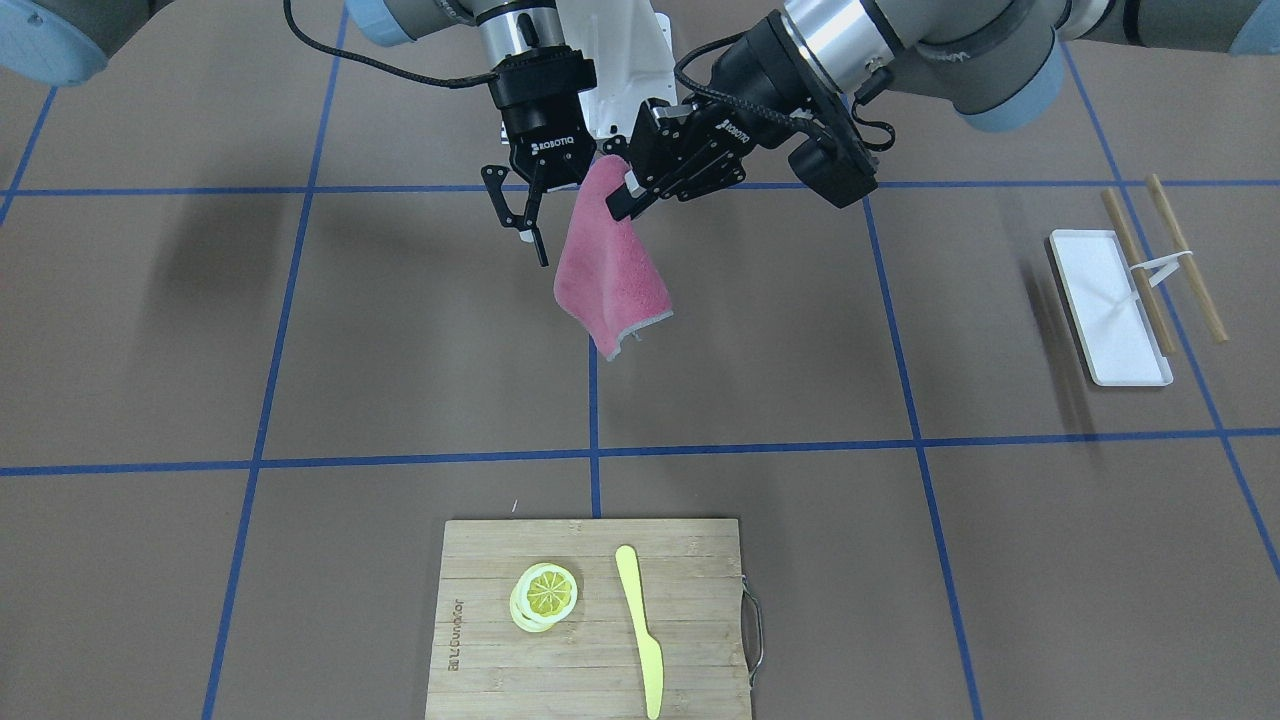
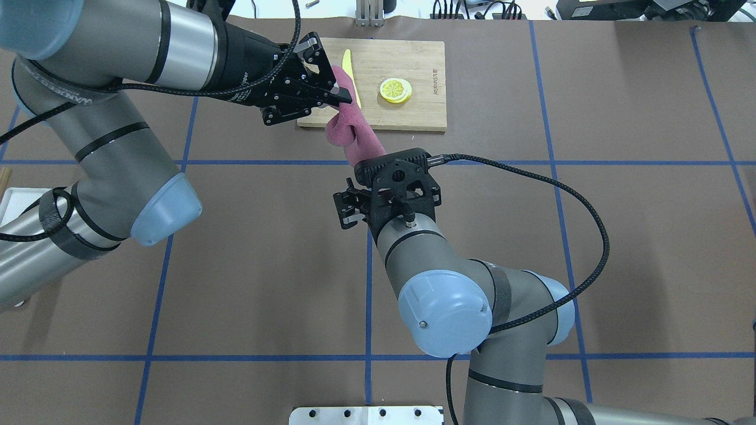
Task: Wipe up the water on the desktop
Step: 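Grasp the lower end of the pink cloth with the right gripper, then open the left gripper and withdraw it while the right gripper holds the cloth, then drag the pink cloth across the table with the right gripper, then wipe the cloth back and forth near the table center with the right gripper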
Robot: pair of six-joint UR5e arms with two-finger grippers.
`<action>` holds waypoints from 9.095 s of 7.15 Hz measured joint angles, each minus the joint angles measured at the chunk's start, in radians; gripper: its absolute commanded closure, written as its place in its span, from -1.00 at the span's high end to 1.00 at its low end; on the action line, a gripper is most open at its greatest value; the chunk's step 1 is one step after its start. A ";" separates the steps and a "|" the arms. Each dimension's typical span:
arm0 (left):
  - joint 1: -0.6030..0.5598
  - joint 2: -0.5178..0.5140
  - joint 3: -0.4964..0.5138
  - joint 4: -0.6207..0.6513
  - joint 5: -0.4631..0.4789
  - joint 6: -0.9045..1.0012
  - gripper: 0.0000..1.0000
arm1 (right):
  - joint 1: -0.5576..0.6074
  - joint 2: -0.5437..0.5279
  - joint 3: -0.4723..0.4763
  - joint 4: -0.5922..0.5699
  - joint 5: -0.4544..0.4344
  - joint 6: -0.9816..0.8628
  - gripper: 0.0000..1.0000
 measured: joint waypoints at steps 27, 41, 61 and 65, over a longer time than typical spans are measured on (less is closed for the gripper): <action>-0.418 0.326 -0.069 0.688 0.214 1.669 0.98 | 0.096 -0.072 0.109 0.008 0.139 0.058 -1.00; -0.781 0.706 0.119 0.797 -0.218 1.818 0.98 | 0.347 -0.220 0.269 -0.689 0.595 -0.048 -1.00; -0.778 0.695 0.121 0.795 -0.220 1.812 0.98 | 0.104 -0.247 0.110 -0.566 0.443 0.117 -1.00; -0.778 0.694 0.119 0.794 -0.220 1.811 0.98 | 0.264 -0.544 0.146 -0.320 0.504 -0.146 -1.00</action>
